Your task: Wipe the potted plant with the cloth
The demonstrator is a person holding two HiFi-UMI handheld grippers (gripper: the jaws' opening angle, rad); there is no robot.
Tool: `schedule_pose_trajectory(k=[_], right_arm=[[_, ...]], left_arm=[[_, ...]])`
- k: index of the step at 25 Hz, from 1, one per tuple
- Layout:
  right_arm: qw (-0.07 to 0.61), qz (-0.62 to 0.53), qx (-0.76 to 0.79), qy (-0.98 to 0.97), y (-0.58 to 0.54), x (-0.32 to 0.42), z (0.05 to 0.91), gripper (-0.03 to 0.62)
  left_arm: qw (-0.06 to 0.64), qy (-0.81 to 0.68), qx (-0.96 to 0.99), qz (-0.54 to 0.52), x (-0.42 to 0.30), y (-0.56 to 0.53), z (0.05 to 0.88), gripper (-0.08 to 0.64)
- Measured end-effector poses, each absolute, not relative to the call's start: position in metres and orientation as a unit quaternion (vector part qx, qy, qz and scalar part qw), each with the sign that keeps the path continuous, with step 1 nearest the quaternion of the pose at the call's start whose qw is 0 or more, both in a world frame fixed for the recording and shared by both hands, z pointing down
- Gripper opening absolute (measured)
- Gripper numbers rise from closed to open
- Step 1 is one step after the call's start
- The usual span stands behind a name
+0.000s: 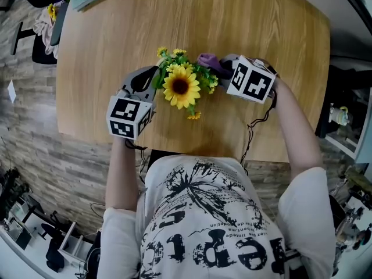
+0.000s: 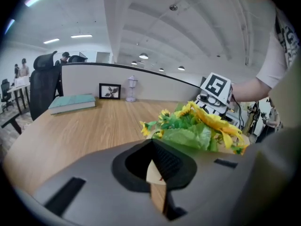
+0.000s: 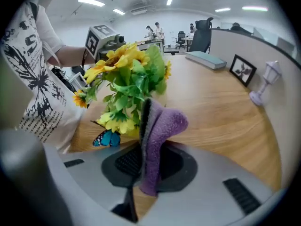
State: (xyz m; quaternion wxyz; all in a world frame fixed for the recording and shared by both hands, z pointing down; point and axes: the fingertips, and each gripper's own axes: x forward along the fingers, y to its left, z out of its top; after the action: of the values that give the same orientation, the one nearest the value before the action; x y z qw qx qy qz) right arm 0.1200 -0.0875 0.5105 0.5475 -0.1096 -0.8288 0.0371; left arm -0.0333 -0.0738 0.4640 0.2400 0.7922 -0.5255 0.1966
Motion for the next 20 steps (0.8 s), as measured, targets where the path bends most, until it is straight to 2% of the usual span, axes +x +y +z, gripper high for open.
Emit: schedule_pose_trajectory(k=[5,9,20], right_arm=[[0.541,0.009,-0.015,-0.841,-0.126,0.113,0.497,0.072],[0.522,0.003,0.064,-0.851,-0.157,0.101,0.482,0.073],[0.376,-0.031,0.203,-0.904,-0.17,0.037,0.384,0.075]], left_arm=[[0.28,-0.529,0.787,0.148,-0.036,-0.069,0.464,0.003],[0.279,-0.528,0.787,0.157,-0.038,-0.066,0.468,0.003],[0.258,-0.501,0.809,0.165,-0.043,-0.057,0.458,0.003]])
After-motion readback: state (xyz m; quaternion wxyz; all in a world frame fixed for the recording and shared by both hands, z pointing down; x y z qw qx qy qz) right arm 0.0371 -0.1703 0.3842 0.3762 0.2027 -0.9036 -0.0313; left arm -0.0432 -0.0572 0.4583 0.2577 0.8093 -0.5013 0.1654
